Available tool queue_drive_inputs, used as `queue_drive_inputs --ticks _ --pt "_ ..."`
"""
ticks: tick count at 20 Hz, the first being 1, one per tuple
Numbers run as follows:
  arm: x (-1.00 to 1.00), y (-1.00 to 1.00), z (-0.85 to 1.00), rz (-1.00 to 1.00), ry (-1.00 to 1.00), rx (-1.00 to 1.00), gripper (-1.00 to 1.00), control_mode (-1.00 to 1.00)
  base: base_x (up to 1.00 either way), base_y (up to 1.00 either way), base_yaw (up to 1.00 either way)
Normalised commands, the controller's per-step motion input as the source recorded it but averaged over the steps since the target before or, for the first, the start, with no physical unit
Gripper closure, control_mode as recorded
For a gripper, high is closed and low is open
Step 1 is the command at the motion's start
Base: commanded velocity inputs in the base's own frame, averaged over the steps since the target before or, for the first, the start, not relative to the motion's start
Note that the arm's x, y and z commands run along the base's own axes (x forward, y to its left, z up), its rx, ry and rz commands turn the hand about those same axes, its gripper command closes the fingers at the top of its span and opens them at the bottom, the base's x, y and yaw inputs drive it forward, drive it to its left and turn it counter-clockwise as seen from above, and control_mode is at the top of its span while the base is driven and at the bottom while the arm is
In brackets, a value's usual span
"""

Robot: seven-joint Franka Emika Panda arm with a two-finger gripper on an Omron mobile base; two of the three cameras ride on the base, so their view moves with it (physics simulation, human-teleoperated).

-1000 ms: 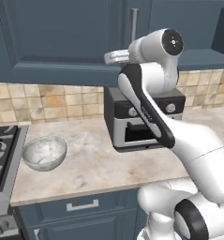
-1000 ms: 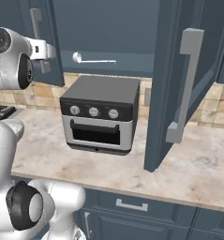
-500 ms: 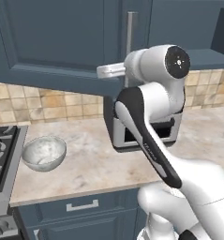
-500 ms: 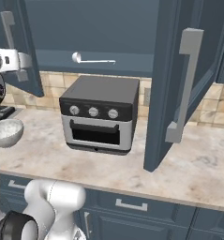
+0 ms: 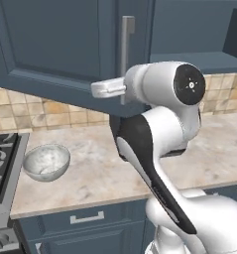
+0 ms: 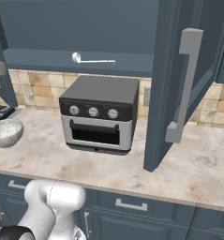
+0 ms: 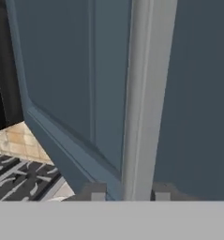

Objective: Open the cabinet and move the ladle to the pot. Then close the cabinet.

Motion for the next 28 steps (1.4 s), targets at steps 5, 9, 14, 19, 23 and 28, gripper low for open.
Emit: queue_drive_inputs --ticks 5,9,14,19,23,28 --pt "-0.67 -0.06 0.0 0.0 -0.02 0.0 -1.0 -1.0 0.0 0.0 0.0" --pt "-0.94 -0.8 0.1 0.0 -0.07 0.0 -1.0 -1.0 0.0 0.0 0.0" --pt "-0.49 -1.0 0.16 0.0 -0.01 0.0 -1.0 -1.0 0.0 0.0 0.0" --pt "0.08 -1.0 0.04 0.0 0.02 0.1 -1.0 -1.0 0.0 0.0 0.0" --pt "0.42 -0.82 0.0 0.06 0.07 0.2 -1.0 -1.0 0.0 0.0 0.0" --pt "0.6 -0.26 0.0 0.12 0.07 0.21 -1.0 -1.0 0.0 0.0 0.0"
